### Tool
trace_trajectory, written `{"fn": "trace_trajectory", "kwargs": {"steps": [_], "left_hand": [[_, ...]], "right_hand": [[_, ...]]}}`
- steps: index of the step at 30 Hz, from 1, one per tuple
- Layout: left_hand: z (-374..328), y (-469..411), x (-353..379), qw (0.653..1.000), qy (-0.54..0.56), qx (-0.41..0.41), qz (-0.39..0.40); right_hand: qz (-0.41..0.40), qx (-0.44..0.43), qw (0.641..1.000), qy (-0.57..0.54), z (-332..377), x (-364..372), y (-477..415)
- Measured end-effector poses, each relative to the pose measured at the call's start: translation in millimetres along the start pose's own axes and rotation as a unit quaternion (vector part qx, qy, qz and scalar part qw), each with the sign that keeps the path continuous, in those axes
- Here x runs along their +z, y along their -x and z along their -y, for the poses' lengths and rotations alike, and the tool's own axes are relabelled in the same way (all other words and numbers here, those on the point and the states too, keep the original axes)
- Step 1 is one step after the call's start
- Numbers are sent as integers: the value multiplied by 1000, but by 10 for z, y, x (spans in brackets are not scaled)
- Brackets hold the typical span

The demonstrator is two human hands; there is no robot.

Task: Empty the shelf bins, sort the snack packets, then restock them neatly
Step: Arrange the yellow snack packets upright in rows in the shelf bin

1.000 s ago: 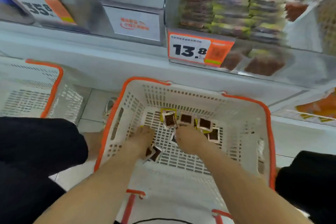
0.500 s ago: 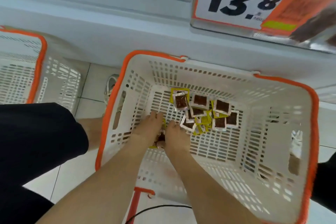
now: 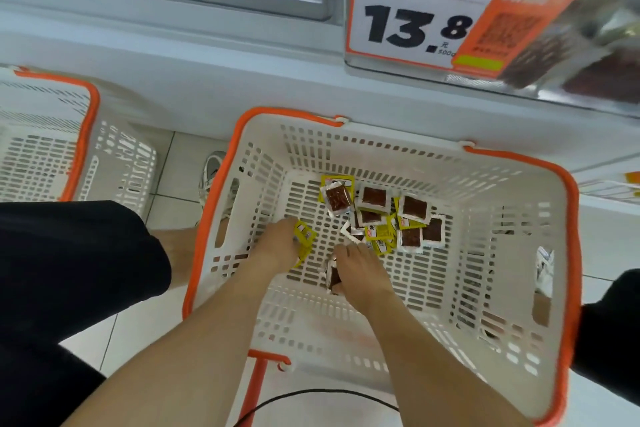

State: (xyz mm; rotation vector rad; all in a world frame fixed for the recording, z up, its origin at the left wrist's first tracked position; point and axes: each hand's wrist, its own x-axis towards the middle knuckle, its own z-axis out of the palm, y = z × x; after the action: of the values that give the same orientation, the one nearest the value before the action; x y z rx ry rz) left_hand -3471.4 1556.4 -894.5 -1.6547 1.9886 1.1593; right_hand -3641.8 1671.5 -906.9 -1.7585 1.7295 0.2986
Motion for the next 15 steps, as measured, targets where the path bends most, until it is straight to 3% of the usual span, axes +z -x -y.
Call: {"fn": "trace_trajectory", "kwargs": {"steps": [3,7,15], "left_hand": [[-68,62,-39,999,30,-17,-38],[-46,100,-30,999,28,-7,40],[-121,108,12,999,23,0,29]], "right_hand": [[9,-4,1000,17,-21,-7,45],[9,-49,999,-2,24,22,66],[-3,-15,1000,-10,58,93,30]]}}
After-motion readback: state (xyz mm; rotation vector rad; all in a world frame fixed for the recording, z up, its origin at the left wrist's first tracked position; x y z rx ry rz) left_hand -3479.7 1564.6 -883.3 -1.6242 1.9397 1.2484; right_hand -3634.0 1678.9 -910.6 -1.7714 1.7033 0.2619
